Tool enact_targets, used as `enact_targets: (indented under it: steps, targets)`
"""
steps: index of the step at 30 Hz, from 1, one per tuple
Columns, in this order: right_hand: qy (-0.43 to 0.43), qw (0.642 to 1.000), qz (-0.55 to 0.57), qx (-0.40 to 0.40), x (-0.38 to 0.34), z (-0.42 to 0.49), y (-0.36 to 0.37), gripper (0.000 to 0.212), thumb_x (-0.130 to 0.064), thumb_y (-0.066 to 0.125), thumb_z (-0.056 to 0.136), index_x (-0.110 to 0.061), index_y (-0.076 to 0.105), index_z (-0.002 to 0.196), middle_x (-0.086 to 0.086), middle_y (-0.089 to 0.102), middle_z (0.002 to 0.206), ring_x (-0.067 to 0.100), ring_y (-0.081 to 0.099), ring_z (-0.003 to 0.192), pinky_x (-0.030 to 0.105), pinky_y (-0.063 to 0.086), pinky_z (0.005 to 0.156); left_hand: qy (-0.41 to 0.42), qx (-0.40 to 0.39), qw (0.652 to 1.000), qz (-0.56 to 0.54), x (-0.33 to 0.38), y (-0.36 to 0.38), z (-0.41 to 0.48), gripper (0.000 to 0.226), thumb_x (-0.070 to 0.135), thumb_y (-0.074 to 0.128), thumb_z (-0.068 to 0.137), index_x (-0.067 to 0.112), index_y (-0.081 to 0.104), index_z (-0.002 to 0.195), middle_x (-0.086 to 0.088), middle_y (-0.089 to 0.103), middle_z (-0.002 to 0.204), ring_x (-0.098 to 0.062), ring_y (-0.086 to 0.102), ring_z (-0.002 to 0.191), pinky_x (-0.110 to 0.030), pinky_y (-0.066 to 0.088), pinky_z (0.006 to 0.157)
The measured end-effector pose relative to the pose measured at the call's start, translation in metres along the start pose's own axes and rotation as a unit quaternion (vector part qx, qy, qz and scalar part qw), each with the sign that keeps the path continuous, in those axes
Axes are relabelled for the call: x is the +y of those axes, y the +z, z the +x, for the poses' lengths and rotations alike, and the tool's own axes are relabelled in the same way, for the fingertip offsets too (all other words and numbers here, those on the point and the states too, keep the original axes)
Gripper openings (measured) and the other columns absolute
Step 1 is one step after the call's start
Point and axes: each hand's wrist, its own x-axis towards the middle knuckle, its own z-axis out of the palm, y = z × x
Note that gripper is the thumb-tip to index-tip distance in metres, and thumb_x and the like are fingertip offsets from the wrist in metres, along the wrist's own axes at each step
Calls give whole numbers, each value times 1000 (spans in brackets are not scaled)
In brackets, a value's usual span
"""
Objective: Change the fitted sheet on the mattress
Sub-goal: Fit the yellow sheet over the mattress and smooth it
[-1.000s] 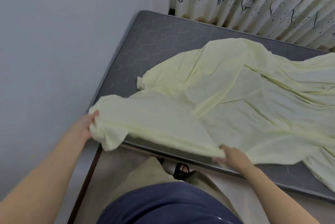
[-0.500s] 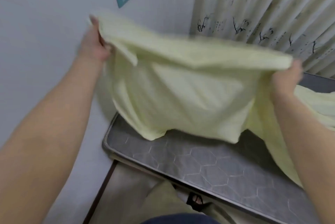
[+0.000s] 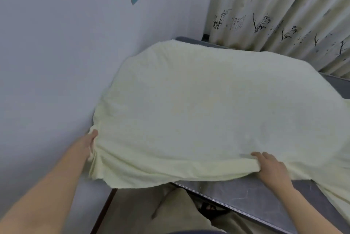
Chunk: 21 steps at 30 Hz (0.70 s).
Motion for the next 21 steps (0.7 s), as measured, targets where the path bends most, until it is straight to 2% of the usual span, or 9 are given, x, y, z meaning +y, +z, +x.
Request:
enact_targets:
  steps: [2,4,6,8,10,12,15,17,21]
  targets:
    - [-8,1000,2,-1,3,7,6,48,-19,56,82,-31,47,128,-6,51,108,19,56,108,34,42,75,-11,1,1000,-14,-4,-4,9,46,20,51,100,1,44,141,-17,48,143,-31,50,126,-46,37,109]
    - [11,999,37,-6,-8,11,6,44,-11,56,80,-24,51,121,-2,49,105,23,58,100,34,47,69,-18,6,1000,-18,-4,-8,24,42,18,58,96,-1,52,133,-17,63,126,-27,64,99,-45,46,97]
    - [23,997,76,21,-15,15,15,39,-9,63,77,-18,54,114,1,47,102,25,54,99,35,48,65,-28,7,1000,-7,-5,-12,34,38,14,59,95,-2,55,129,-11,75,80,-24,66,65,-42,51,77]
    - [13,997,70,14,-23,15,24,40,-8,65,76,-15,54,113,1,45,104,24,48,102,33,45,65,-47,-8,999,27,-10,-13,36,35,8,54,96,-4,54,130,-7,67,52,-25,62,60,-41,48,68]
    - [0,997,75,-3,-31,13,35,45,-3,59,73,-15,53,116,2,47,106,23,46,104,34,44,69,-37,-13,996,76,-21,-14,40,36,-2,45,97,-4,50,133,-15,67,61,-28,57,69,-41,46,69]
    - [-7,999,46,-13,-38,8,52,54,-2,55,71,-18,50,122,0,52,110,23,48,106,34,43,77,8,3,992,123,-36,-17,48,41,-9,44,94,-4,49,135,-23,66,93,-30,56,80,-40,46,76]
    - [-7,999,-19,-38,-44,-1,75,54,-8,51,74,-29,48,123,-9,54,115,16,47,115,33,31,96,133,99,929,330,-57,-30,57,52,-11,46,87,3,48,136,-25,57,127,-34,56,108,-39,45,92]
    - [-19,997,-28,-68,-45,-7,93,48,-8,50,77,-29,55,119,-9,52,115,14,45,116,34,26,102,201,95,875,430,-68,-37,55,58,-10,38,85,15,44,138,-23,58,120,-39,56,107,-41,45,88]
    - [-63,993,62,-77,-43,-16,128,53,-2,54,75,-23,61,122,-1,50,103,22,52,98,30,40,79,305,80,777,545,-84,-43,60,49,-9,35,84,20,56,118,-12,50,100,-33,54,87,-36,39,76]
